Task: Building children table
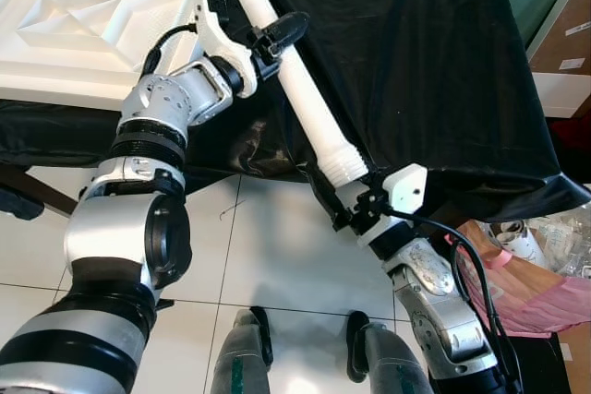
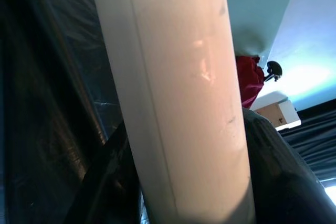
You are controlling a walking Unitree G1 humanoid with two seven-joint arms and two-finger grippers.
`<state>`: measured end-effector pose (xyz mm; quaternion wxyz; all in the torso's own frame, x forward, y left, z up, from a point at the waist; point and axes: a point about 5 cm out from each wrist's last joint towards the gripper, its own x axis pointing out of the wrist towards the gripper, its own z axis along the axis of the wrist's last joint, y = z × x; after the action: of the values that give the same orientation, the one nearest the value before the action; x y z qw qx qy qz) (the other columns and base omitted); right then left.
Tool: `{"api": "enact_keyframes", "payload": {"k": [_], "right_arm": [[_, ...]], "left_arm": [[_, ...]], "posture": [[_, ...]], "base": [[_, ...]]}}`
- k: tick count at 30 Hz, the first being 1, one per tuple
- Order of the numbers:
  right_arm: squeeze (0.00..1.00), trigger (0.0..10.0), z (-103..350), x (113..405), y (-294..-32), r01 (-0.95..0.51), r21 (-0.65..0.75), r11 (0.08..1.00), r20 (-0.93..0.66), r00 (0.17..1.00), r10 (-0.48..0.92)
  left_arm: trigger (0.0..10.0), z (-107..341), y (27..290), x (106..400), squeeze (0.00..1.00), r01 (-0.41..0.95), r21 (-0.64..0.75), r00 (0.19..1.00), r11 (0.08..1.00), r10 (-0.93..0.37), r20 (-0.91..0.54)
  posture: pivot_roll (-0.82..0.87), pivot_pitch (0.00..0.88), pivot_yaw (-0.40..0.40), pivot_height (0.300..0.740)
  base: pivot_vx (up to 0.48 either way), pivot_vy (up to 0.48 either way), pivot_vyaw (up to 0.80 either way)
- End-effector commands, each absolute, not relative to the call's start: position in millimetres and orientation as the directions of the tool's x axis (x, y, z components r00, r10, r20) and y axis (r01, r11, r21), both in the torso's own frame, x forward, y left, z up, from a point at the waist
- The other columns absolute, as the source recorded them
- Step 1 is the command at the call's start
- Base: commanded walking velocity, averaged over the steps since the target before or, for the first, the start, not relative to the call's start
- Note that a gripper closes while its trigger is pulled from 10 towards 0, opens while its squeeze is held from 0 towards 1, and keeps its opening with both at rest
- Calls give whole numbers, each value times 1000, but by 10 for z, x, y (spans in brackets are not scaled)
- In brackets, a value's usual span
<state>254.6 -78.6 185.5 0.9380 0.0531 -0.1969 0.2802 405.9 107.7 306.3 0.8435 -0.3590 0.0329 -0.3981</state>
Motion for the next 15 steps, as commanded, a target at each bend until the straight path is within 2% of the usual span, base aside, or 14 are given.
{"api": "enact_keyframes", "payload": {"k": [1,3,4,10,11,12,13,14,15], "right_arm": [[0,10000,1858,2473,-678,-614,-48,788,399,711,579],[0,10000,1858,2475,-693,-610,-44,791,397,716,574],[1000,10000,1855,2473,-709,-607,-34,794,393,722,569],[1000,10000,1854,2460,-772,-593,11,805,392,743,542],[1000,10000,1850,2456,-805,-584,21,811,391,752,531],[1000,10000,1850,2456,-805,-584,21,811,391,752,531],[1000,10000,1838,2456,-843,-571,28,820,383,764,519],[1000,10000,1828,2454,-870,-562,31,827,375,773,512],[1000,10000,1828,2454,-870,-562,31,827,375,773,512]], "left_arm": [[0,3150,1124,4065,0,676,-595,675,436,-689,262],[0,3155,1149,4075,0,669,-599,684,441,-680,263],[0,3164,1169,4087,0,663,-603,691,444,-673,265],[0,3190,1199,4100,0,665,-586,692,463,-677,251],[4667,3220,1209,4101,0,674,-567,691,474,-677,255],[4667,3220,1209,4101,0,674,-567,691,474,-677,255],[7686,3261,1218,4100,0,685,-546,687,482,-676,265],[10000,3293,1222,4097,0,696,-521,683,494,-678,271],[10000,3293,1222,4097,0,696,-521,683,494,-678,271]], "posture": [[-6,243,70,740],[-5,245,69,740],[-5,246,68,740],[-5,251,66,740],[-5,252,65,740],[-5,252,65,740],[-4,252,64,740],[-5,254,63,740],[-5,254,63,740]], "base": [[0,0,0],[0,0,0],[0,0,0],[0,0,0],[0,0,0],[0,0,0],[0,0,0],[0,0,0],[0,0,0]]}}
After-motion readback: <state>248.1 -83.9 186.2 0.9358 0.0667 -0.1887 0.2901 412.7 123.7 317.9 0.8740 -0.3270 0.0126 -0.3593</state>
